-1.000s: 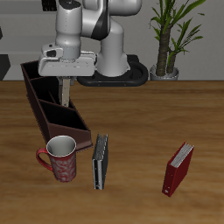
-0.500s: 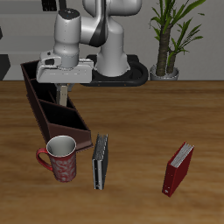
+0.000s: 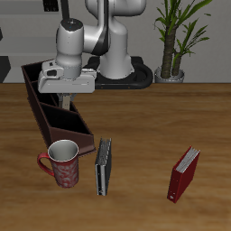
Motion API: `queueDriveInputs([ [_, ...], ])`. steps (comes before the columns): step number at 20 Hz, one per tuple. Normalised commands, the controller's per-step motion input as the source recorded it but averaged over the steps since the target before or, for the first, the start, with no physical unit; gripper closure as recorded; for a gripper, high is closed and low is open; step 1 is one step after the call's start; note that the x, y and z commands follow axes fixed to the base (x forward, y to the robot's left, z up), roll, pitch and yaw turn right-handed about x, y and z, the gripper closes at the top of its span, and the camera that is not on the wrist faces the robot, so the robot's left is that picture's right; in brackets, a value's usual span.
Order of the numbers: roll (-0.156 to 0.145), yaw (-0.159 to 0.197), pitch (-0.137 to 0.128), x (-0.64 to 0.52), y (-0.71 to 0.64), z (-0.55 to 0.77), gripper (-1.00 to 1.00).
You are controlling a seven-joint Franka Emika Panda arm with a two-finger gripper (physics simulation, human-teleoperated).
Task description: Place the yellow book into the right desk caddy's front compartment
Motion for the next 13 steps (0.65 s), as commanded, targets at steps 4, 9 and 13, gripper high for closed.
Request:
queueDriveInputs([
  [4,-0.017,-0.017,0.074,0.02,0.02,-0.25,1.0],
  [9,-0.059,-0.03,0.045,0.01,-0.12,-0.07,-1.0],
  [13,0.008,-0.021,-0.02,-0.07,0.05,0.17,-1.0],
])
